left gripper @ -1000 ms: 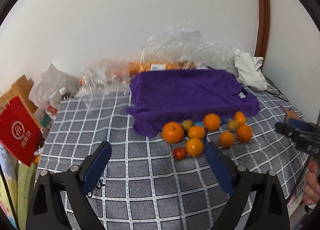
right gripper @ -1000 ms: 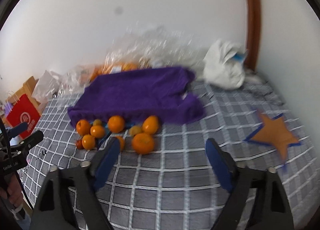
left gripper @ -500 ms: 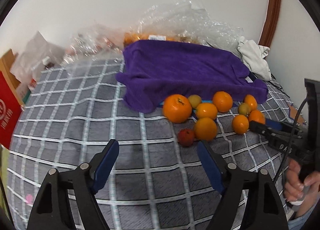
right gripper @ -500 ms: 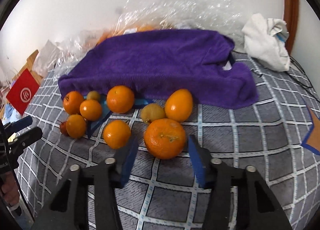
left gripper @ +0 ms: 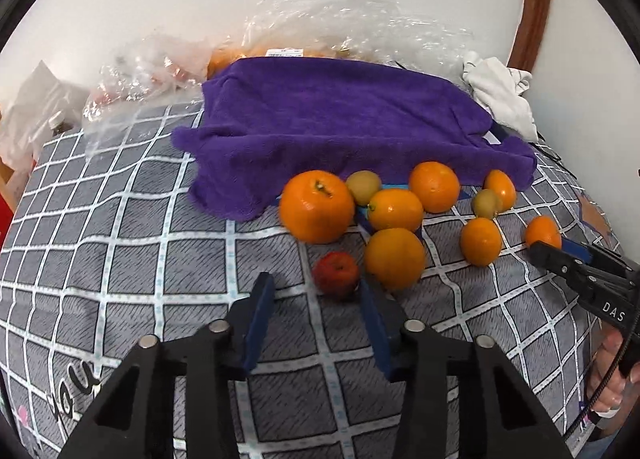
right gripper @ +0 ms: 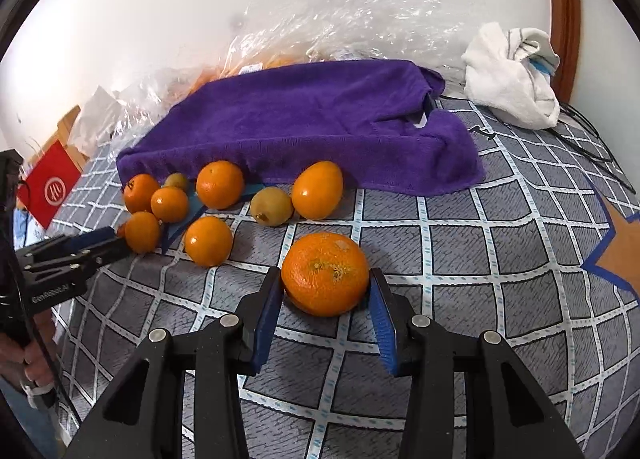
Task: Organize fruits
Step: 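Grasp the large orange with the right tool while the left tool grasps the small red fruit, then carry both fruits onto the purple towel and open both tools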
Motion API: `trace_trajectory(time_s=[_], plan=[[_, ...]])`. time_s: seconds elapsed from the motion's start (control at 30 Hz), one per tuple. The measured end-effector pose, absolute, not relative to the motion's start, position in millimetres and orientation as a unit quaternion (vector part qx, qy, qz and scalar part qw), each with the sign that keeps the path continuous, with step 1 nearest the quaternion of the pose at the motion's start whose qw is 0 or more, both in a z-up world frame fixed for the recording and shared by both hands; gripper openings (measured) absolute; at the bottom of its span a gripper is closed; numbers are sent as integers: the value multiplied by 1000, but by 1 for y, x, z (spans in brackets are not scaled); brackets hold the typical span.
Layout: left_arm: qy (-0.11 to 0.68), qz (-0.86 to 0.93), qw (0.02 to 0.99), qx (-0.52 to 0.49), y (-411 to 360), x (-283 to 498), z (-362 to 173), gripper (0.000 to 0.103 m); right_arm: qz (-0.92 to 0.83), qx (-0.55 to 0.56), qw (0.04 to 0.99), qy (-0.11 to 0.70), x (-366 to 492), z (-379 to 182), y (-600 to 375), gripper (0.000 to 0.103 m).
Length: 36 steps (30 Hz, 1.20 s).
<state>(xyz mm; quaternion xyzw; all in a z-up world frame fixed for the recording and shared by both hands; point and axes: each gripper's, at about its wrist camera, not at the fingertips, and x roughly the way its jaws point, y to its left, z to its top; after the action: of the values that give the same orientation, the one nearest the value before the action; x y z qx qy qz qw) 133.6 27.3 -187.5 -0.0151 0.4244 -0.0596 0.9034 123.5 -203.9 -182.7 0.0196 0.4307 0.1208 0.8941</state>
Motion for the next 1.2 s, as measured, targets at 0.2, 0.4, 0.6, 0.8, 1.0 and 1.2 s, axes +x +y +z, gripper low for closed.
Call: trace_trajectory(time_s=[0.2, 0.4, 0.6, 0.8, 1.0, 1.2], plan=[[419, -79, 904, -24, 27, 137, -187, 23, 124, 15, 898, 421, 119, -181, -202, 43], [405, -119, 901, -100, 50, 135, -187, 23, 117, 18, 902, 415, 117, -179, -202, 42], [368, -122, 905, -176, 76, 126, -185, 23, 114, 23, 908, 401, 113, -175, -203, 42], [348, -119, 914, -171, 75, 119, -179, 23, 118, 20, 910, 398, 112, -173, -203, 42], [315, -131, 925, -165, 74, 111, -167, 23, 104, 28, 908, 404, 109, -170, -208, 42], [321, -121, 928, -145, 73, 110, -141, 23, 110, 12, 917, 384, 108, -141, -202, 42]])
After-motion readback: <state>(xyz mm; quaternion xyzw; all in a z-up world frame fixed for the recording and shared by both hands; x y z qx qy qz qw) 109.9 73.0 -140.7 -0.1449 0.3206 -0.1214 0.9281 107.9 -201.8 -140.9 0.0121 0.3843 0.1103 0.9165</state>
